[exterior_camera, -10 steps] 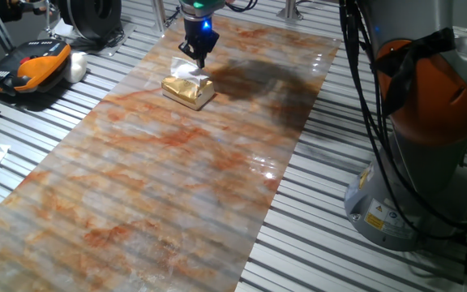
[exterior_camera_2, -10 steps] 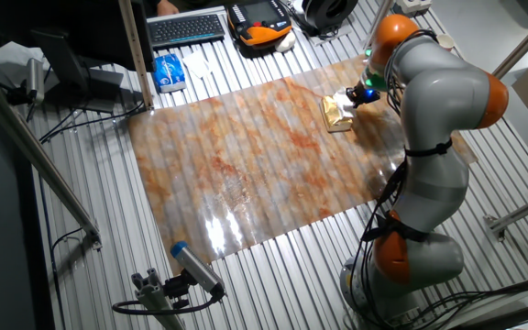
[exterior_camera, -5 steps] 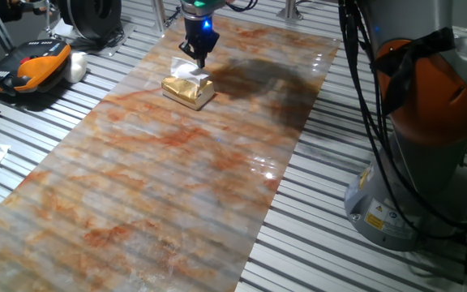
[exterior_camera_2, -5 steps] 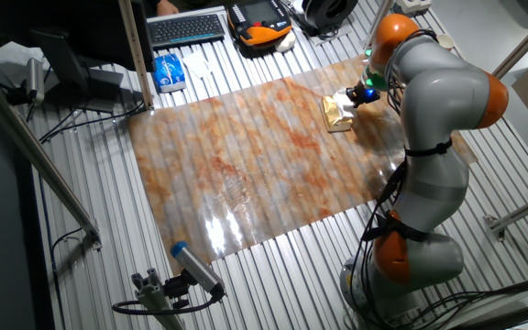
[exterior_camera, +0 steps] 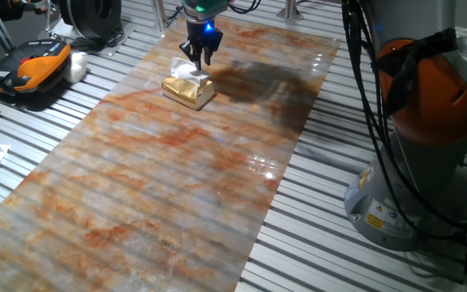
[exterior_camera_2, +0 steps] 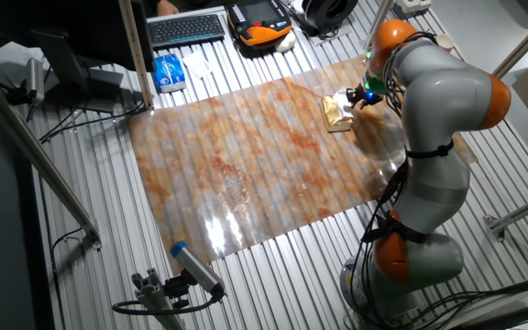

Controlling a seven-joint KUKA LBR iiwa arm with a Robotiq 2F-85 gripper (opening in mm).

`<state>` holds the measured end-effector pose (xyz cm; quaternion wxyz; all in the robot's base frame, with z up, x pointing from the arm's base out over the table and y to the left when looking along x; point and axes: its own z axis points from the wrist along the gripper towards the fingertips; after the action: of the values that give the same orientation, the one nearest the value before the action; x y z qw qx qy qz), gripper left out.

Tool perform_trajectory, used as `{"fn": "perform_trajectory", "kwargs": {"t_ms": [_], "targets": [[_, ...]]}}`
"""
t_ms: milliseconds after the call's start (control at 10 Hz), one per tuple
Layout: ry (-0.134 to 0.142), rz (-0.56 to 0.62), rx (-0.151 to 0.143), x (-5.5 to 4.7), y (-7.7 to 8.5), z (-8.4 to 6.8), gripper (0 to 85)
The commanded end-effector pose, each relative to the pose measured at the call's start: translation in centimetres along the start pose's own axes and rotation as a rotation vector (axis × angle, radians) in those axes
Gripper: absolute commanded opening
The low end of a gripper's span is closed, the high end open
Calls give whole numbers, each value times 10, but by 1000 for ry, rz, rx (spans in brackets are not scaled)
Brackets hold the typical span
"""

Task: Pull out a napkin

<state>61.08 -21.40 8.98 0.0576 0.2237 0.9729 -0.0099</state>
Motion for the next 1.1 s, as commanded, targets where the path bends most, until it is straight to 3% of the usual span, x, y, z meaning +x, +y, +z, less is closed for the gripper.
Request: {"fn": "perform_trajectory", "kwargs": {"t_ms": [0,500,800,900,1000], "targets": [[-6,7,3,1,2,2,340],[-7,27,0,6,9,6,340],[-23,53,14,10,15,10,340],[-30,57,15,9,14,9,510],[-34,63,16,7,12,6,510]]}}
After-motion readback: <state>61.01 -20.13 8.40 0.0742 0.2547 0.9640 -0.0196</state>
